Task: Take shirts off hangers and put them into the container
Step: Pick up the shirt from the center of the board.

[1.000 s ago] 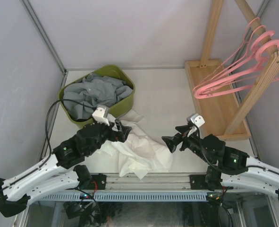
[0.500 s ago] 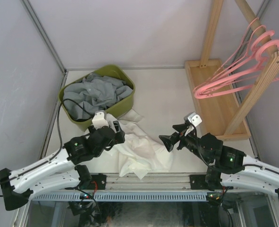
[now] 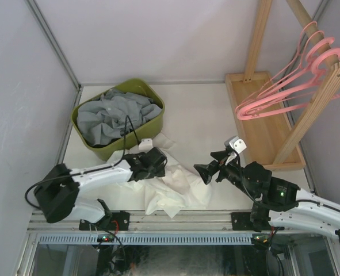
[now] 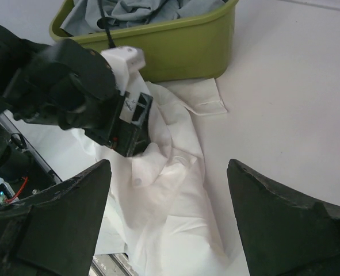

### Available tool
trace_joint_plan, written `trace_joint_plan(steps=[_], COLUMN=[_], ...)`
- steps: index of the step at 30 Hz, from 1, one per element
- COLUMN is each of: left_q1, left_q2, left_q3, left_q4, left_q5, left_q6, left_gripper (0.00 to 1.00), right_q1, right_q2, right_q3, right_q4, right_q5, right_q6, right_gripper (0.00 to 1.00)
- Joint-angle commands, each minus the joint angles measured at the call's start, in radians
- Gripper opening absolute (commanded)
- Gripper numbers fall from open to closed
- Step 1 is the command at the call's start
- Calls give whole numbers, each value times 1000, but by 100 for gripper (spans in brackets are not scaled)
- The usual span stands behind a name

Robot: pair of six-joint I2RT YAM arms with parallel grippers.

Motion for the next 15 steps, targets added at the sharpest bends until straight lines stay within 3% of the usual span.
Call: trace_joint_plan(steps=[1, 4, 6, 7, 12, 15], left_q1=[-25, -73, -101, -114, -142, -142], left_q2=[141, 232, 285, 306, 334, 220], left_q3=[-8, 13, 15, 12, -7, -29], left_q4=[62, 69, 97, 112, 143, 151], left_q5=[87, 105, 136, 143, 162, 128], left_q6=[32, 54, 70, 72, 90, 115], left_gripper=[100, 100, 94, 88, 32, 24], right_q1=[-8, -9, -12, -12, -20, -26], right_q2=[22, 28, 27, 25, 10, 1], right_q3=[10, 9, 10, 10, 9, 10], right_q4=[19, 22, 12, 6, -32, -62], right_q5=[2, 19, 33, 39, 69, 92], right_q6=[13, 18, 30, 34, 50, 65], right_gripper=[81, 81, 81, 81, 81, 81])
